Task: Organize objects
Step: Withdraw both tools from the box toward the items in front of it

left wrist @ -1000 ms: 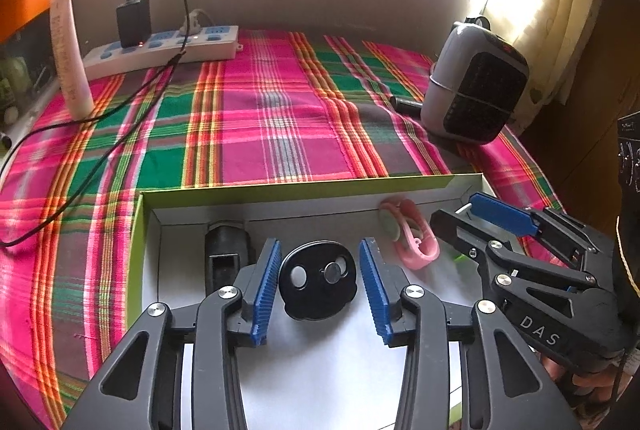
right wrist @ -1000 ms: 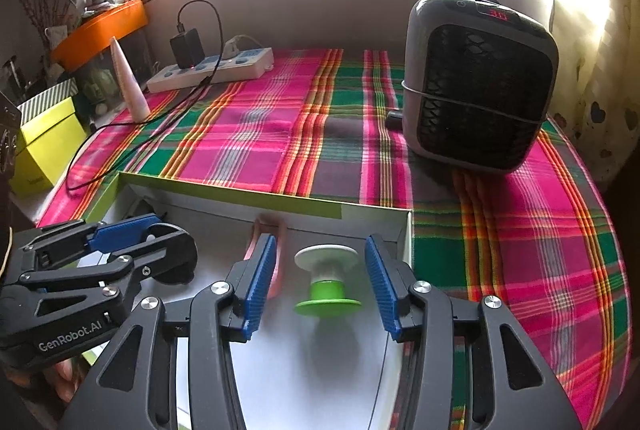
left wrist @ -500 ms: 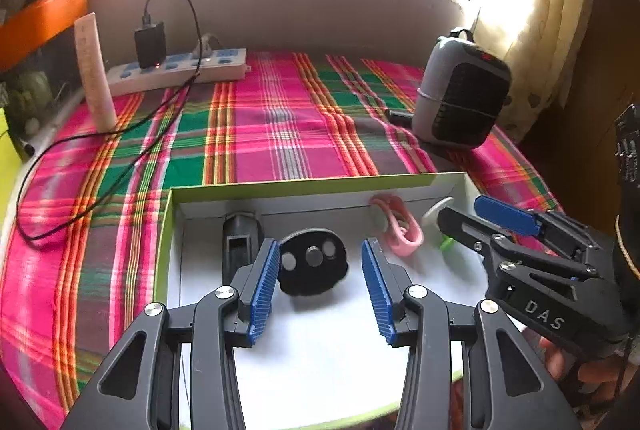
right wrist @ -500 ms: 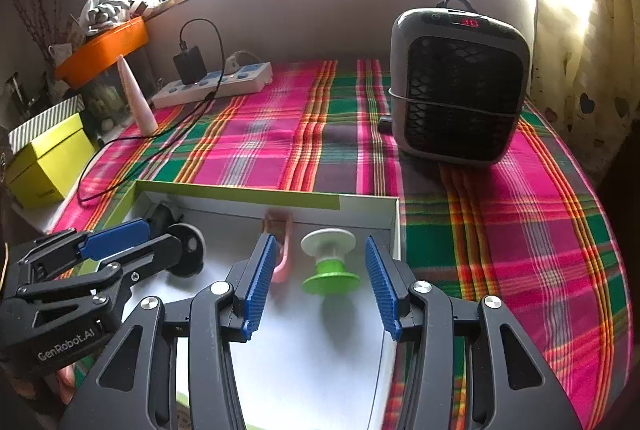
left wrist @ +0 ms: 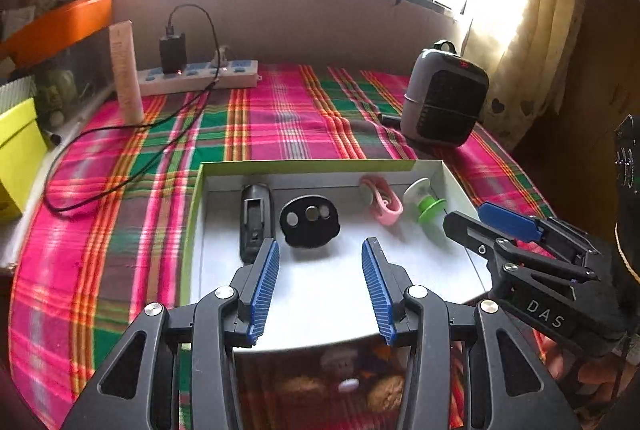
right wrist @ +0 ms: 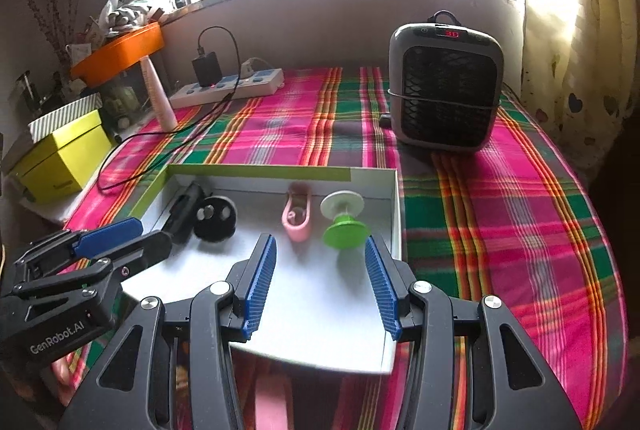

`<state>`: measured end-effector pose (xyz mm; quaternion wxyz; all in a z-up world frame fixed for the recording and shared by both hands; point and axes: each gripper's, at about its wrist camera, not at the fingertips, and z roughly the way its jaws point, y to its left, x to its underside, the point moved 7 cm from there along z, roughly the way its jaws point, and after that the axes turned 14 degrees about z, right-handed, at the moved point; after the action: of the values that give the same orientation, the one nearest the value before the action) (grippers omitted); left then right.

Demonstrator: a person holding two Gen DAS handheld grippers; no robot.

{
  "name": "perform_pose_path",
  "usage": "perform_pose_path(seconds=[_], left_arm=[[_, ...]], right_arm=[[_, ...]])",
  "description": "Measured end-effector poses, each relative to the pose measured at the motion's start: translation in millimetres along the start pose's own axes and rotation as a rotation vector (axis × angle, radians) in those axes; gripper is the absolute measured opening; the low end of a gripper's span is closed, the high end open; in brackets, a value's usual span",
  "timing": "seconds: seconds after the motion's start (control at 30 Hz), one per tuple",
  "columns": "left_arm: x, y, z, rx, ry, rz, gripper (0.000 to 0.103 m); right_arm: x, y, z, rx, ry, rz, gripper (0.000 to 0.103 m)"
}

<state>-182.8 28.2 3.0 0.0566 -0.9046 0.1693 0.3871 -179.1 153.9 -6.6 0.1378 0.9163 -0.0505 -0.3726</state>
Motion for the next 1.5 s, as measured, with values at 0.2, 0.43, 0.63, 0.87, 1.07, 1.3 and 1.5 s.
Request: perform_pose_path(seconds=[0.2,0.43,0.63,0.87,1.07,1.3,1.5], left_arm=[[10.3,-2.2,-15.8,-0.017,-0.013,-0.002,0.042],[22.5,-6.2,-26.8,-0.018,-0.011,-0.006,0.042],[31.0,-8.4,-35.6,-0.024,-0.015,-0.009,0.042],[44.4,-10.7,-45.1,-0.049,-0.019,0.003,0.042],[57.9,-12.3,-46.8,-0.062,-0.008,0.010,0.042],[68.0,-12.4,-46.6,-0.064,-0.002,0.013,0.042],[76.7,-8.5,-46.9,-0.040,-0.005,0.003,0.042]], right_arm=[[13.0,4.3,-13.7,-0.010,-0.006,-0.009,0.048],[25.0,7.6,-24.6,-0.015,-0.010,-0.019,0.048],[35.0,7.8,-33.8,-0.021,-0.018,-0.027,0.048],[50.1,6.2,-38.6,-0.019,-0.009,-0.044,0.048],[60.9,6.9,-39.0,-0.012,0.005,-0.066,0.048],[70.0,8.0,-36.6,-0.003,0.022,-0.080,0.048],[75.5,6.1,-34.2,0.004,0.038,-0.077,0.048]])
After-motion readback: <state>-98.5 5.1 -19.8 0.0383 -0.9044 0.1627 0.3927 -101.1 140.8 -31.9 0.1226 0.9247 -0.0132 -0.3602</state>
